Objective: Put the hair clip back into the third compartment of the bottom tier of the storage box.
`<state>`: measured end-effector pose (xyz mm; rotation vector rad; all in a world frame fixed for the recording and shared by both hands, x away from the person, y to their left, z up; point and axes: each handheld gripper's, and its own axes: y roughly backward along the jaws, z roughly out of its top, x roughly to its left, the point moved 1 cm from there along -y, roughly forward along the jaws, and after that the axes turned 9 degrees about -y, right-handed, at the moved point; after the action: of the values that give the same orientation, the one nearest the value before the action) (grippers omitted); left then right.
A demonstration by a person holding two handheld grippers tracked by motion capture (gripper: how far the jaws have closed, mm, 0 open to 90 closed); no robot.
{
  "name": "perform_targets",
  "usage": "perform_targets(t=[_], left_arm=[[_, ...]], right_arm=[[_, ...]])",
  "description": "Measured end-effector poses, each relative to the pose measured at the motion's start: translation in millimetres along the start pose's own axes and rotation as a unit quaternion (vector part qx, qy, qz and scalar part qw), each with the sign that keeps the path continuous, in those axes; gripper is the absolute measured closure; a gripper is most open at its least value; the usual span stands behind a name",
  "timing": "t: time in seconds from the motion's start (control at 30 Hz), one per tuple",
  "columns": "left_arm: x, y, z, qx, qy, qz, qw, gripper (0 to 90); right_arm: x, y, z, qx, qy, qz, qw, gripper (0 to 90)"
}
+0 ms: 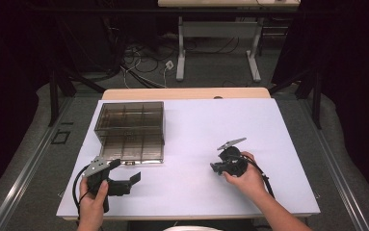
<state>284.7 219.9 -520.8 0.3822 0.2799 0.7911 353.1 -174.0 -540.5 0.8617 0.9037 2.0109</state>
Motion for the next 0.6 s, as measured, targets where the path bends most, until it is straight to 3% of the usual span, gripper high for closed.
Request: perform_targets(t=[0.03, 0.6], left_arm=[[-0.1, -0.1, 0.0, 0.0, -0.001, 0.0, 1.0, 0.1], [-0.1, 1.4, 0.6, -0.005, -0.001, 0.003, 1.0, 0.1]], right_arm=[[0.3, -0.9, -0.3, -0.017, 0.0, 0.001, 0.9998, 84.5], [8.9, 13.3, 1.4, -0.075, 0.016, 0.011, 0.997, 84.6]])
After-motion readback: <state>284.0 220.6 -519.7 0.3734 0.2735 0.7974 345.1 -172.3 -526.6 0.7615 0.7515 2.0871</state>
